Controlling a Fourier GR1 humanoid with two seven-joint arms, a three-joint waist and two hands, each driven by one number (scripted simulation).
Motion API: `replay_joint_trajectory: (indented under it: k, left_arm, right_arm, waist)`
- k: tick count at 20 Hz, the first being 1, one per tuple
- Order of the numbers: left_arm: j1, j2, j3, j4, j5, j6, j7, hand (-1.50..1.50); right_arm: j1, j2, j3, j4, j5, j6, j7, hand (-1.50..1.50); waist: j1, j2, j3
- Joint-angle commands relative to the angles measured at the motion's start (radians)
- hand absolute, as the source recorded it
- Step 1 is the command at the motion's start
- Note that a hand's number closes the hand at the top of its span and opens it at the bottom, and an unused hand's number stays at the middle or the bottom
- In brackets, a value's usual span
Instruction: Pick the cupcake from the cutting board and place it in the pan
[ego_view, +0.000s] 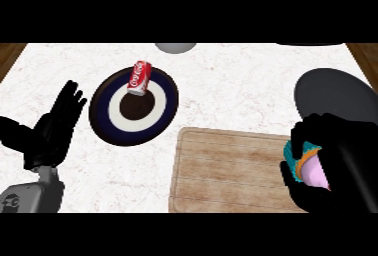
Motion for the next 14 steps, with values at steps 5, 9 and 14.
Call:
replay_joint_trajectory:
  k: [5,9,14]
  left_arm:
    - [-0.039,0.004,0.010,-0.028,0.005,0.003,0.061,0.00]
    - [0.007,-0.055,-0.040,-0.036,-0.047,0.040,0.004,0.00]
    - [0.015,-0.045,-0.038,-0.040,-0.042,0.020,0.016,0.00]
  right_arm:
    - [-0.103,-0.015,-0.288,0.111,-0.105,-0.030,-0.067,1.50]
    - [-0.017,-0.078,-0.462,0.205,-0.172,-0.147,-0.211,1.50]
    - [-0.119,-0.170,-0.633,0.449,-0.254,-0.219,-0.346,1.50]
  waist:
    - [0.007,0.003,0.001]
    - [0.005,0.003,0.002]
    - [0.010,0.004,0.001]
